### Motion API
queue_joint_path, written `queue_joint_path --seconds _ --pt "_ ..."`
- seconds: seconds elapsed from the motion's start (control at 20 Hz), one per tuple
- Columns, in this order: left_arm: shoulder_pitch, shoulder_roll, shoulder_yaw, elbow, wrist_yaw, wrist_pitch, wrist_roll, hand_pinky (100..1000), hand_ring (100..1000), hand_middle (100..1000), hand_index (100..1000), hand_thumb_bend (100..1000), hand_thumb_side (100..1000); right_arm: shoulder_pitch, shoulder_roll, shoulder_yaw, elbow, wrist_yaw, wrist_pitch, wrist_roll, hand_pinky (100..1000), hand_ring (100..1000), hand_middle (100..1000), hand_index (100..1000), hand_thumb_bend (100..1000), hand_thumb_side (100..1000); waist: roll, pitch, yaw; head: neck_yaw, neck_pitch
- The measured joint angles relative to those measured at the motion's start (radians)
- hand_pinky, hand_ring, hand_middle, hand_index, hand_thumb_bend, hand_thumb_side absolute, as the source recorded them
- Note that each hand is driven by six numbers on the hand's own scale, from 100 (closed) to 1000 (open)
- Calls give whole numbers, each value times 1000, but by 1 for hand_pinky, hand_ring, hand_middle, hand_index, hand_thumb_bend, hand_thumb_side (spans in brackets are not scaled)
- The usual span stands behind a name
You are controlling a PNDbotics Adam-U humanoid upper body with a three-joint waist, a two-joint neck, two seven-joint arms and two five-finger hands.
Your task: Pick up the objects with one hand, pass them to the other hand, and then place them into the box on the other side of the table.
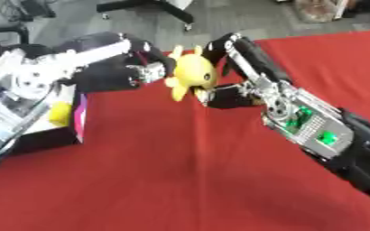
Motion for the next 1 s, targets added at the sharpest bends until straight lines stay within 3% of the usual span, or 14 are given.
queue_joint_path --seconds 1.0 --pt "0 -55 -2 78 -94 -43 -56 858 794 760 866 321 931 -13 0 0 0 12 -37 3 462 590 388 487 193 100 5 0 -8 1 0"
